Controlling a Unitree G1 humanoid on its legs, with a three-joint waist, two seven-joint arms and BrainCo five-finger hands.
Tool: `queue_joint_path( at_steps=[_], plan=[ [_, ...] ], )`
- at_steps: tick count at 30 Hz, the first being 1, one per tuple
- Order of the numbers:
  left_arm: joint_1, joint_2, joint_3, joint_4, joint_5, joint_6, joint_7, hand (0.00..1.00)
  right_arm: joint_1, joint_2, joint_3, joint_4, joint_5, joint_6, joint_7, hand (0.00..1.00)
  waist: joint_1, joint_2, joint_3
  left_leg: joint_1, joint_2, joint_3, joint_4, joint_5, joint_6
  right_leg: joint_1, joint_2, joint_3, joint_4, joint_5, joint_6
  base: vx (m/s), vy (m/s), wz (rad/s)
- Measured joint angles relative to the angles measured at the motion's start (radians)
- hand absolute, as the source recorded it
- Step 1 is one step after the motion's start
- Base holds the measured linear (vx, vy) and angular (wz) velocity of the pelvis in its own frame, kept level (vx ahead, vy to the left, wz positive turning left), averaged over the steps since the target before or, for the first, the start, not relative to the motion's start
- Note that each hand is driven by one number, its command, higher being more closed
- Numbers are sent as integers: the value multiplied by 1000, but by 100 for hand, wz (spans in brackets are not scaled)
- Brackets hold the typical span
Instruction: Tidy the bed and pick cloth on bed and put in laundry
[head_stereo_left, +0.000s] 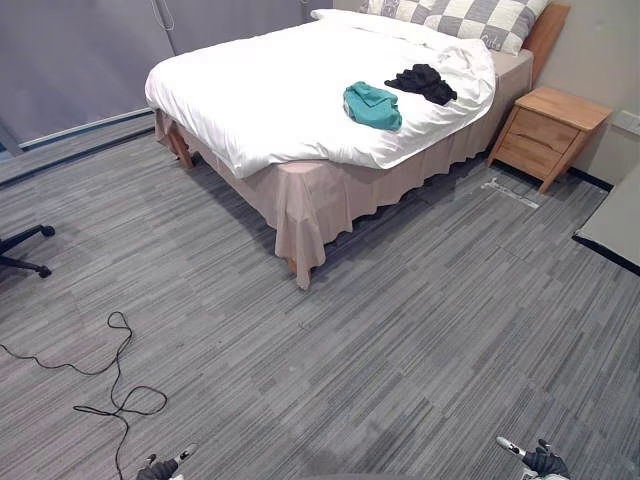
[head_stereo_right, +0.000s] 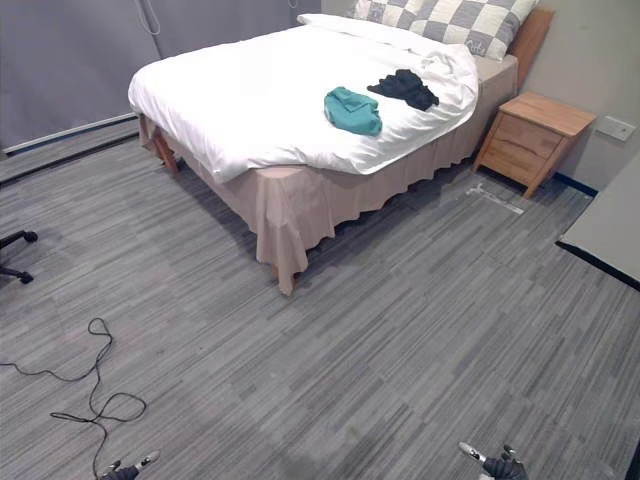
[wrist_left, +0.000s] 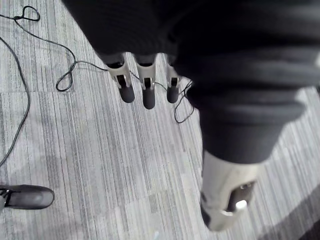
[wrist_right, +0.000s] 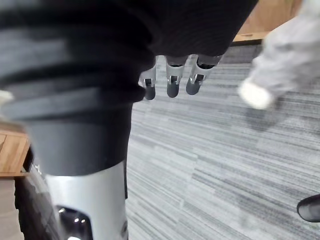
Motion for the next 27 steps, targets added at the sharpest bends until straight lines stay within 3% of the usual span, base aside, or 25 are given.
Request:
queue_joint_path(
  at_steps=[14,27],
  plan=[
    [1,-7,-20,19,0,-3,-1,0,11,21,40,16,-29,7,0,0,-6,-6,4,-4,0,2,3,0,0,-2,2,1,-18,8,-11,0,0,0],
    [6,-23,-58,18,11,-46,0,0,27,63,109,16,-40,6,9,0,-6,-9,9,-3,0,6,4,0,0,0,3,12,-23,8,-11,-6,-40,-2]
  ],
)
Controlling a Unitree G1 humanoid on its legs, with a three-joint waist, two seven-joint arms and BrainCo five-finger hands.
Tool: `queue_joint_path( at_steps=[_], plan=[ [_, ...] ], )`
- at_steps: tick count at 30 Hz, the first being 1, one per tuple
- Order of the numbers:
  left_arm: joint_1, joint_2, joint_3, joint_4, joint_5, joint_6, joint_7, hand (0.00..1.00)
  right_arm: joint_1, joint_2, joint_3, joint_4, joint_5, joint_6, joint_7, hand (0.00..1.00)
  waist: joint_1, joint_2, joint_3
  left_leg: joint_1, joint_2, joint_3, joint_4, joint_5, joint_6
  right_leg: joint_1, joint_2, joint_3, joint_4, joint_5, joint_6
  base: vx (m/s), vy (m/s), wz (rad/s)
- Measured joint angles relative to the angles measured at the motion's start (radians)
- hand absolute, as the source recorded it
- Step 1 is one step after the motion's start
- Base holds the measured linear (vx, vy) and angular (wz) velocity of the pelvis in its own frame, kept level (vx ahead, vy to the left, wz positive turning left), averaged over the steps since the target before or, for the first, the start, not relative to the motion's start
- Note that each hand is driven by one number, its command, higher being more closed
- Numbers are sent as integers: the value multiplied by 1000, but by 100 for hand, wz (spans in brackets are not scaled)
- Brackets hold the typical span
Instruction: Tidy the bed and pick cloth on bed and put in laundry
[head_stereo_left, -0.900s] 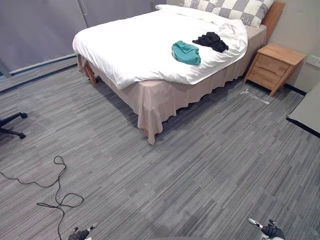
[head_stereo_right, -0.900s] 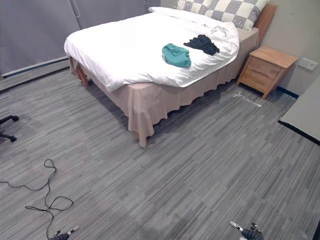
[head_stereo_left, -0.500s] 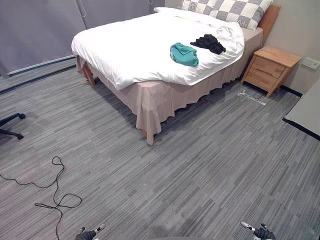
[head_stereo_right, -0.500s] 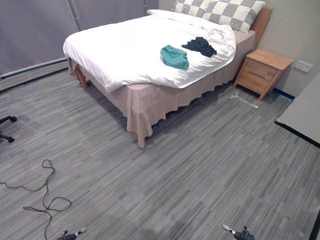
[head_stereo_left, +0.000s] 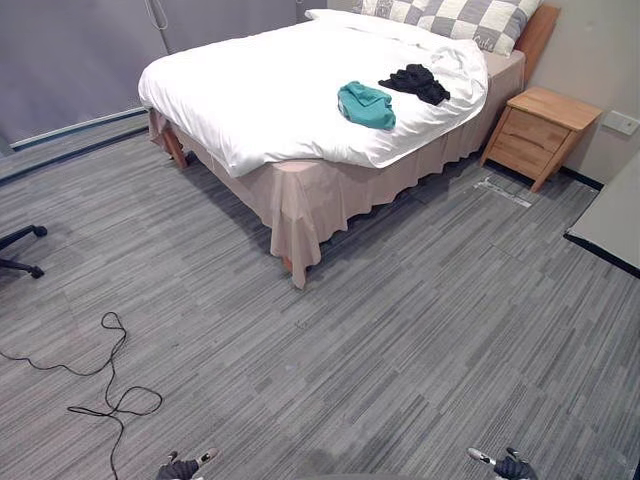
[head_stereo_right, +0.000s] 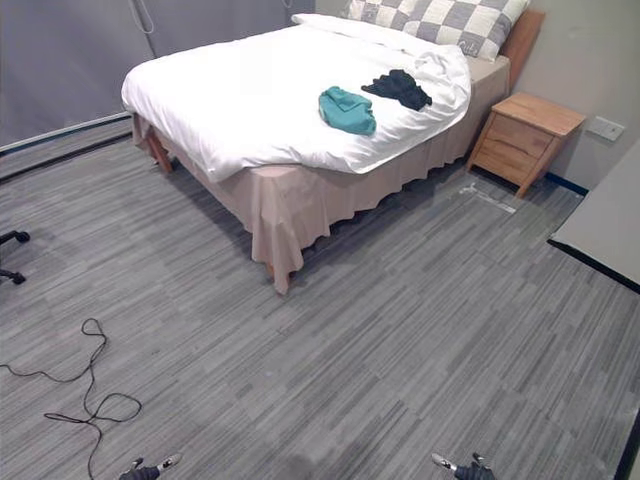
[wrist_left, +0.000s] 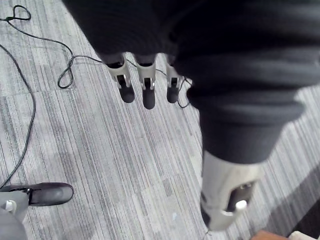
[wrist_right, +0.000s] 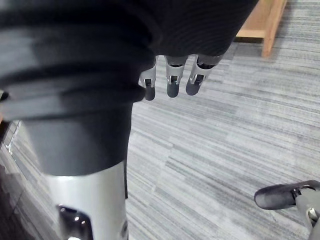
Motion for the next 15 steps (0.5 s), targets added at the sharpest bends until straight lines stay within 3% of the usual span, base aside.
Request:
queue_joint_path(
  at_steps=[6,8,9,13,15],
  plan=[
    [1,-6,-27,0,0,-2,1,0,30,2,0,0,0,0,4,0,-1,-6,7,-1,1,1,1,-2,2,-4,0,7,13,-4,0,-32,-39,-1],
    [-10,-6,-33,-1,0,-1,1,0,27,6,0,-3,1,-2,2,0,-2,-4,30,-3,1,5,10,-13,7,-49,-9,7,116,-57,3,-40,-2,-1],
    [-26,4,-58,-1,1,4,2,0,22,20,3,-4,3,-1,-1,0,-1,-16,59,-9,-10,11,48,-42,14,-119,-42,8,279,-137,24,-122,-4,-6],
    [-26,21,-96,10,17,11,1,0,19,44,42,-4,3,-1,2,0,-2,-31,99,-17,0,42,134,-92,24,-280,-99,-31,630,-155,112,-24,5,-22],
    [-21,34,-95,14,17,19,2,0,22,46,42,2,3,0,7,0,-3,-23,116,16,20,55,141,-106,11,-306,-115,-75,667,-211,102,112,7,-25]
  ],
)
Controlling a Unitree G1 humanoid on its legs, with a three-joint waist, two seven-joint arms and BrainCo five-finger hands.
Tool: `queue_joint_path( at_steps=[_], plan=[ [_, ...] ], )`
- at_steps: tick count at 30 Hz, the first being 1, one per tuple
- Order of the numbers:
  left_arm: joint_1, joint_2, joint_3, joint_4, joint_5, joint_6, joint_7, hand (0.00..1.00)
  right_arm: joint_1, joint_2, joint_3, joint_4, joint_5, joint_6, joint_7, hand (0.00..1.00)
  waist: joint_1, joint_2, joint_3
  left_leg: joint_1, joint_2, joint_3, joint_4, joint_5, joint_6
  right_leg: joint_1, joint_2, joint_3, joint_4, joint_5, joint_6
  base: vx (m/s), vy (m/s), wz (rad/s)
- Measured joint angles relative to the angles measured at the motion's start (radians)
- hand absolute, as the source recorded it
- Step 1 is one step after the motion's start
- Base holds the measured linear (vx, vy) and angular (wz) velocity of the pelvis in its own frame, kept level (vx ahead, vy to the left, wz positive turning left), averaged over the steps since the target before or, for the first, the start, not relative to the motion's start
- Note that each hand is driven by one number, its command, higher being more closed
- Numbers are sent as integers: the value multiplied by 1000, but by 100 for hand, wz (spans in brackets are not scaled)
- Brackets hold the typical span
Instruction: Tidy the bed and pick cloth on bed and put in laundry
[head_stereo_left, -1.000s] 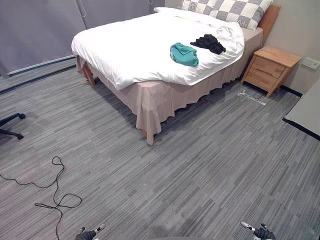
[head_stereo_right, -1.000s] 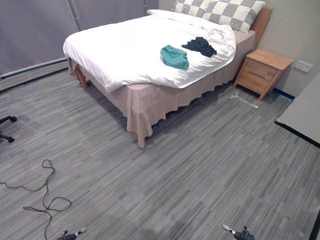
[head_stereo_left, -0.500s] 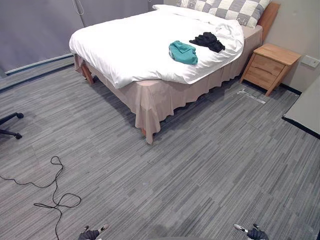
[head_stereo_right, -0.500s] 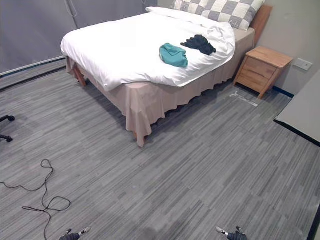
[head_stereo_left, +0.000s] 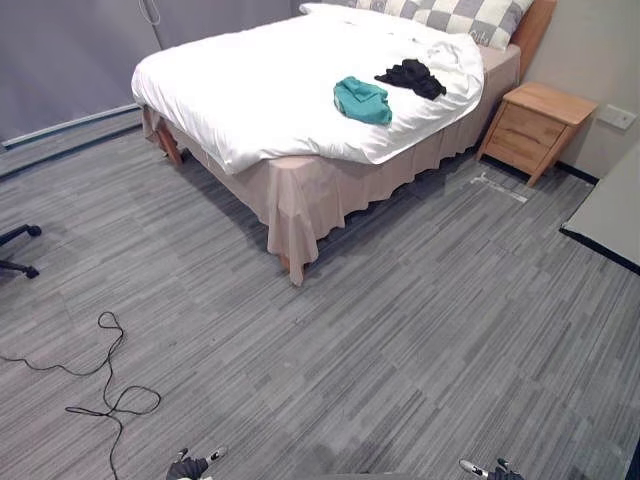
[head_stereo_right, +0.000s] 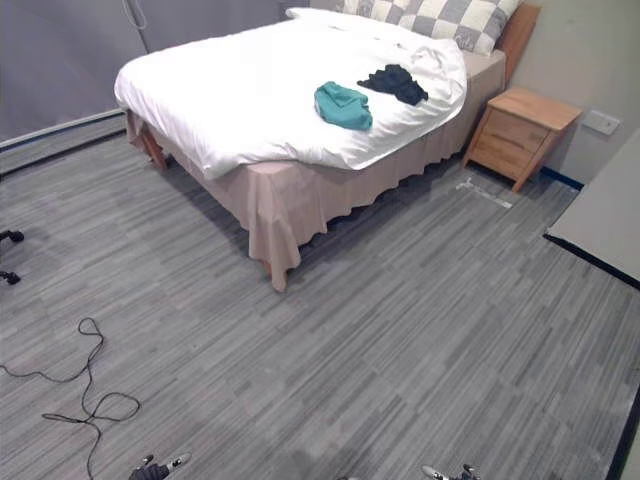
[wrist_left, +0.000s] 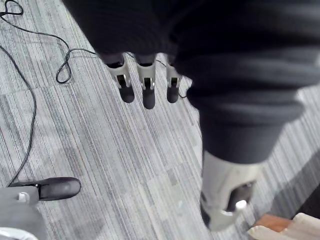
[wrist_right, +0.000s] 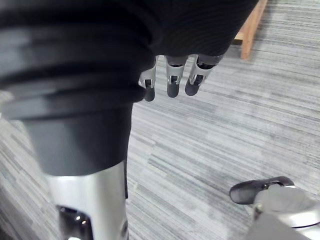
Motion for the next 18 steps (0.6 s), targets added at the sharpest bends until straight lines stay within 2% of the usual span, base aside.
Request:
queue_joint_path(
  at_steps=[1,3,4,5,7,8,9,10,11,12,13,14,15,16,17,18],
  plan=[
    [0,9,1,2,0,4,-1,0,0,0,1,7,0,0,4,0,-4,1,4,8,25,5,10,-11,-13,-20,6,-7,-28,-6,-1,109,-28,-15],
    [-12,23,0,5,3,6,-6,0,0,1,8,12,0,-1,7,0,-8,8,14,18,75,12,18,-30,-37,-68,26,-16,-155,32,-12,181,-104,-15],
    [-18,30,1,6,3,5,-19,0,0,1,19,11,1,-2,9,0,-8,2,17,22,91,16,16,-44,-57,-104,28,-9,-303,127,-13,295,-188,-20],
    [-23,35,7,6,5,3,-29,0,3,4,19,12,-3,-1,13,0,-9,-18,31,40,90,24,20,-55,-78,-135,10,10,-392,206,-2,284,-194,-17],
    [-23,28,36,7,12,-4,-38,0,18,11,13,12,-5,-2,17,0,-16,-43,46,80,88,24,31,-87,-115,-155,-31,35,-448,268,3,315,-283,0],
    [-20,12,49,9,19,-17,-47,0,47,15,-6,13,-11,-1,17,0,-20,-30,50,134,112,14,37,-132,-133,-154,-43,19,-395,354,-16,367,-333,16],
    [-22,-4,57,9,21,-21,-50,0,51,12,-11,12,-17,-1,17,0,-31,-4,45,150,138,5,35,-158,-99,-175,-29,1,-308,359,-34,428,-337,26],
    [-22,-15,59,8,21,-25,-52,0,52,12,-14,9,-29,0,18,0,-48,21,27,155,160,-6,22,-186,-22,-213,-21,-23,-210,296,-57,515,-319,35],
    [-18,-33,71,3,20,-35,-57,0,60,14,-20,-1,-43,2,26,0,-56,43,-7,151,178,-34,46,-173,115,-235,-1,-48,-148,212,-101,664,-405,-5],
    [-33,-45,77,2,20,-52,-72,0,27,14,-44,3,-47,2,30,0,-40,61,-8,80,229,-45,237,-64,42,-228,35,-47,-134,159,-143,592,-367,-24],
    [-35,-47,75,2,20,-54,-79,0,18,13,-44,3,-49,1,30,0,-40,68,-9,42,257,-58,317,-14,20,-212,45,-49,-142,154,-148,588,-382,-40],
    [-37,-50,64,-3,20,-61,-93,0,8,8,-42,-10,-55,-2,30,0,-42,71,-2,-33,300,-82,501,74,4,-162,72,-51,-173,124,-165,576,-338,-8],
    [-37,-56,59,-7,20,-73,-96,0,-1,-5,-31,-5,-77,-6,26,0,-42,85,4,-118,322,-126,713,62,-24,-88,105,-50,-226,107,-184,589,-304,2],
    [-37,-56,54,-12,20,-81,-96,0,-3,-12,-10,-1,-83,-9,22,0,-41,89,7,-178,323,-155,835,40,-36,-33,123,-50,-266,101,-195,693,-279,7],
    [-33,-56,54,-30,20,-84,-96,0,-11,-20,18,10,-83,-11,19,0,-38,75,19,-259,299,-172,951,6,-44,52,135,-51,-322,93,-208,568,-202,10],
    [-31,-56,52,-44,20,-84,-98,0,-22,-24,34,17,-82,-14,13,0,-34,59,28,-310,270,-167,970,-16,-48,109,136,-55,-358,98,-207,663,-223,-1]
  ],
)
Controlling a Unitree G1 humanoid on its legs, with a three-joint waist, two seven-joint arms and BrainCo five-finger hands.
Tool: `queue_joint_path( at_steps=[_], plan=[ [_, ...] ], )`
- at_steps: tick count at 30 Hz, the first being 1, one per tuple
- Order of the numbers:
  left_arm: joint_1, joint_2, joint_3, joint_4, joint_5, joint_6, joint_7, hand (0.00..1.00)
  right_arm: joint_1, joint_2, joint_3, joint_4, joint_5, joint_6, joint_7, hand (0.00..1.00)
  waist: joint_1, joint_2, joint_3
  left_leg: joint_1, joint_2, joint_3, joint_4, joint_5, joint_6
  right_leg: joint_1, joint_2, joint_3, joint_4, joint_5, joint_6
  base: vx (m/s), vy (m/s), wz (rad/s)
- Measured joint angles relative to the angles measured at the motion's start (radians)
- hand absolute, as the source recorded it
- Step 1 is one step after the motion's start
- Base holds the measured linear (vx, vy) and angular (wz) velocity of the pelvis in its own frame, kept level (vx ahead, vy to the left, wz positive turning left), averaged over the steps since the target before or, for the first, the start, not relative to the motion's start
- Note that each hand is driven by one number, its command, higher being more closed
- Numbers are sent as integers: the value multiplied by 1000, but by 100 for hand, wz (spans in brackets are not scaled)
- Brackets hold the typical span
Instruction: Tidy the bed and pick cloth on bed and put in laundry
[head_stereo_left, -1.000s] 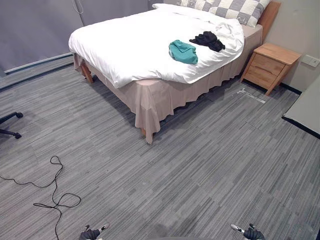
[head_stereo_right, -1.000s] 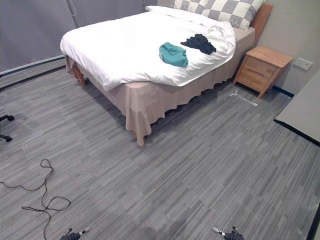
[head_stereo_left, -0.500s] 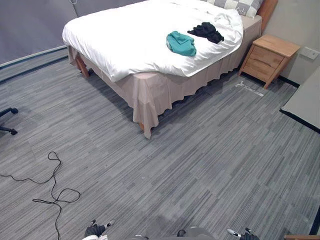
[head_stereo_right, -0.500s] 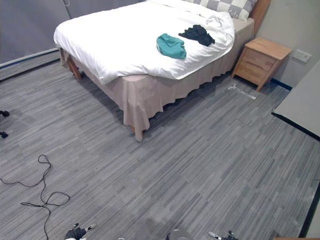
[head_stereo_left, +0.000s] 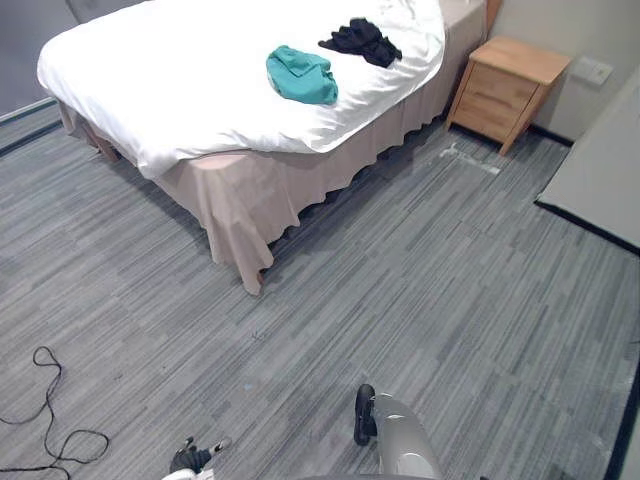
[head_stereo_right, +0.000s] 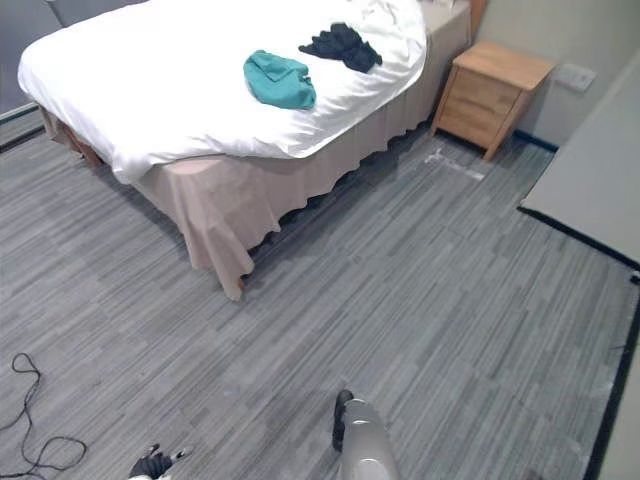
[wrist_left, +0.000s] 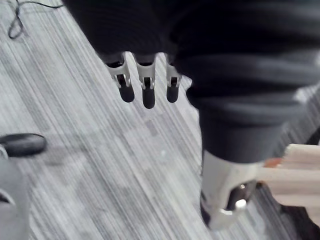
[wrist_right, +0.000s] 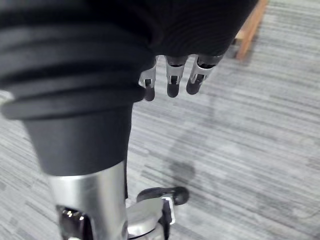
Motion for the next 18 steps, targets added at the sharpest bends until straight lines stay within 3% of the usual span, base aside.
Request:
queue_joint_path(
  at_steps=[3,4,5,6,7,8,9,10,11,12,13,14,15,17,18],
  plan=[
    [11,-10,-29,-23,0,2,-16,0,-32,-11,1,-16,5,-6,-14,0,43,-23,16,-125,-67,130,-180,-28,30,157,13,8,-114,1,1,499,-158,-24],
    [15,-25,-29,-26,1,3,-16,0,-34,-13,-1,-49,10,-2,-23,0,52,-27,18,-149,-99,209,-327,-23,33,205,13,7,-153,-3,9,531,-108,-15],
    [26,-40,-33,-27,0,5,-15,0,-45,-24,-1,-60,13,-1,-28,0,52,-25,17,-153,-144,301,-529,21,45,247,14,9,-181,-18,31,633,-112,-12],
    [27,-47,-38,-27,0,5,-13,0,-46,-33,-1,-68,16,-2,-29,0,52,-19,14,-152,-163,342,-627,54,62,269,22,8,-193,-28,47,519,-11,-15],
    [45,-49,-44,-27,-1,8,3,0,-48,-45,-2,-84,25,-3,-29,0,52,-8,8,-141,-200,422,-781,109,96,326,37,4,-210,-67,62,552,51,-17],
    [52,-47,-42,-27,-3,24,14,0,-50,-53,-1,-91,36,-9,-29,0,55,-6,0,-132,-228,446,-843,142,159,356,43,0,-189,-121,69,690,81,-28],
    [50,-39,-40,-26,-12,53,30,0,-55,-51,2,-83,39,-10,-29,0,60,-37,-19,-131,-245,443,-817,193,277,333,14,0,-94,-179,104,599,70,-9],
    [48,-38,-39,-18,-13,66,36,0,-63,-50,3,-81,40,-9,-28,0,57,-49,-27,-135,-257,440,-799,172,297,302,-5,-8,-14,-197,138,608,76,9],
    [27,-31,-41,-5,-13,81,42,0,-85,-51,2,-74,40,-9,-30,0,52,-45,-35,-122,-267,414,-812,143,294,195,-54,-38,240,-185,216,592,113,46],
    [12,-17,-63,1,-18,82,49,0,-100,-50,3,-43,38,-11,-29,0,42,-46,-33,-96,-280,372,-836,136,270,85,-111,-57,477,-135,260,559,130,53],
    [1,-8,-77,5,-21,82,52,0,-108,-47,7,-34,35,-8,-26,0,42,-47,-30,-72,-284,351,-846,137,258,65,-123,-65,520,-146,238,524,113,80],
    [-8,5,-105,16,-30,82,53,0,-99,-38,15,-33,11,-7,-25,0,44,-45,-28,-18,-284,315,-860,129,240,58,-132,-81,517,-176,207,488,42,112],
    [-9,13,-112,21,-51,76,54,0,-84,-30,46,-32,-9,-12,-25,0,43,-30,-27,65,-276,242,-902,122,214,57,-117,-79,411,-192,202,465,-4,123],
    [-29,16,-112,22,-60,71,55,0,-71,-27,60,-33,-1,-17,-29,0,37,-18,-24,128,-262,127,-946,121,187,32,-88,-33,250,-180,215,383,-128,169],
    [-45,16,-110,22,-59,70,56,0,-51,-20,58,-43,8,-11,-33,0,36,-9,-22,139,-255,44,-957,107,179,4,-71,40,155,-141,230,343,-196,206]
  ],
)
